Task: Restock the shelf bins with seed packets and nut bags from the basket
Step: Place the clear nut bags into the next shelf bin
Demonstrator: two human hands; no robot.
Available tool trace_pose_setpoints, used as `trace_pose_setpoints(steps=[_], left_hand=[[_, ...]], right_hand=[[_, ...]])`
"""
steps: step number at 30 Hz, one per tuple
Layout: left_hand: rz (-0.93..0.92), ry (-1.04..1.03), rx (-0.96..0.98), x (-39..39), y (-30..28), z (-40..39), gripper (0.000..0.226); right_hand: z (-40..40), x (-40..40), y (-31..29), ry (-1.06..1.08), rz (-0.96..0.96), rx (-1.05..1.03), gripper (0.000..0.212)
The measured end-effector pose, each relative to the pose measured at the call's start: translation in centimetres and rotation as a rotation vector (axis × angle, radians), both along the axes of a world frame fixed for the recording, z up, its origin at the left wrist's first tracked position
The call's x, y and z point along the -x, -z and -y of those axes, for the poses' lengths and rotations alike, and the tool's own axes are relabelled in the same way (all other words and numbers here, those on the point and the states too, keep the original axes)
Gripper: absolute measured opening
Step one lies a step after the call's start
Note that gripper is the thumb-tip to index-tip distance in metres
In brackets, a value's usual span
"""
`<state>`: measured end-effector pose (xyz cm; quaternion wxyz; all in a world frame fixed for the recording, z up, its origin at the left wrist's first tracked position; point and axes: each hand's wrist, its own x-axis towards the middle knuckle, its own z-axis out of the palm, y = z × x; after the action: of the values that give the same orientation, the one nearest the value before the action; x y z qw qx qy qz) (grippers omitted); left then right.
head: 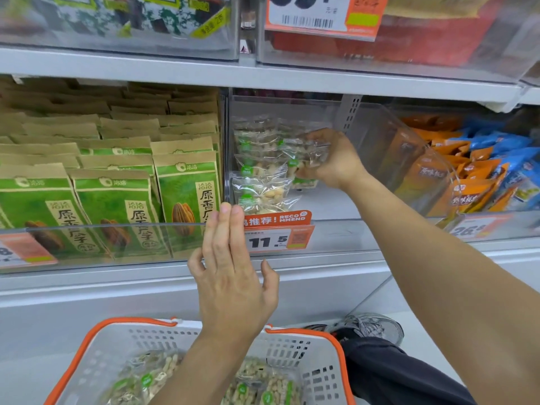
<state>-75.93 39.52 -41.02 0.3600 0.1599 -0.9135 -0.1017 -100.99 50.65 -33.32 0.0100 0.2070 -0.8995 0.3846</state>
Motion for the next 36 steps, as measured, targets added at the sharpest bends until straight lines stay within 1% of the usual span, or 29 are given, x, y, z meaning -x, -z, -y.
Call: trace_pose_setpoints(steps=[3, 7, 9, 13, 15, 17, 20, 22, 24, 25, 26, 28, 30, 33, 36], left_hand=[[0.017, -0.003, -0.011, 0.0, -0.1, -0.1, 0.094], [0.04, 0.008, -0.025, -0.2, -0.2, -0.1, 0.094], [0.058, 0.016, -0.025, -0.4, -0.3, 0.0, 0.093], [0.089, 0.031, -0.051, -0.8, -0.8, 0.0, 0.093], [0.102, 0.039, -0.071, -0.9, -1.0, -0.1, 0.093], [0.12, 0.048, -0.086, -1.0, -1.2, -0.1, 0.093], [0.142, 0.057, -0.106, -1.1, -1.5, -0.1, 0.093], [0.152, 0.061, -0.119, -1.2, -1.6, -0.1, 0.092], [0.153, 0.064, -0.126, -1.3, -1.7, -0.2, 0.092], [0.154, 0.065, -0.128, -1.3, -1.7, -0.2, 0.092], [0.156, 0.067, -0.13, -1.4, -1.8, -0.2, 0.092], [0.157, 0.07, -0.128, -1.4, -1.8, -0.2, 0.092], [0.155, 0.067, -0.123, -1.5, -1.9, -0.2, 0.092], [0.155, 0.065, -0.12, -1.6, -2.0, -0.3, 0.091], [0.164, 0.063, -0.125, -1.5, -2.0, -0.3, 0.092]], right_hand=[[0.1, 0.1, 0.2, 0.005, -0.006, 0.025, 0.084], [-0.2, 0.2, 0.6, 0.028, 0.158, 0.104, 0.101], [-0.3, -0.1, 0.4, 0.039, 0.182, 0.11, 0.098], [-0.3, -0.6, 0.3, 0.105, 0.184, 0.225, 0.077], [-0.3, -0.7, 0.5, 0.126, 0.158, 0.219, 0.069], [-0.3, -1.0, 0.6, 0.117, 0.143, 0.195, 0.07], [-0.5, -1.3, 0.5, 0.113, 0.123, 0.204, 0.077], [-0.4, -1.3, 0.5, 0.109, 0.184, 0.226, 0.086], [-0.4, -1.2, 0.5, 0.103, 0.275, 0.306, 0.094], [-0.4, -1.0, 0.7, 0.103, 0.309, 0.354, 0.09], [-0.4, -1.0, 0.6, 0.108, 0.321, 0.37, 0.082], [-0.4, -0.8, 0.8, 0.14, 0.281, 0.323, 0.07], [-0.6, -0.5, 1.1, 0.161, 0.232, 0.263, 0.067], [-0.7, -0.1, 1.4, 0.198, 0.229, 0.214, 0.067], [-0.5, -0.1, 1.3, 0.208, 0.232, 0.164, 0.053]])
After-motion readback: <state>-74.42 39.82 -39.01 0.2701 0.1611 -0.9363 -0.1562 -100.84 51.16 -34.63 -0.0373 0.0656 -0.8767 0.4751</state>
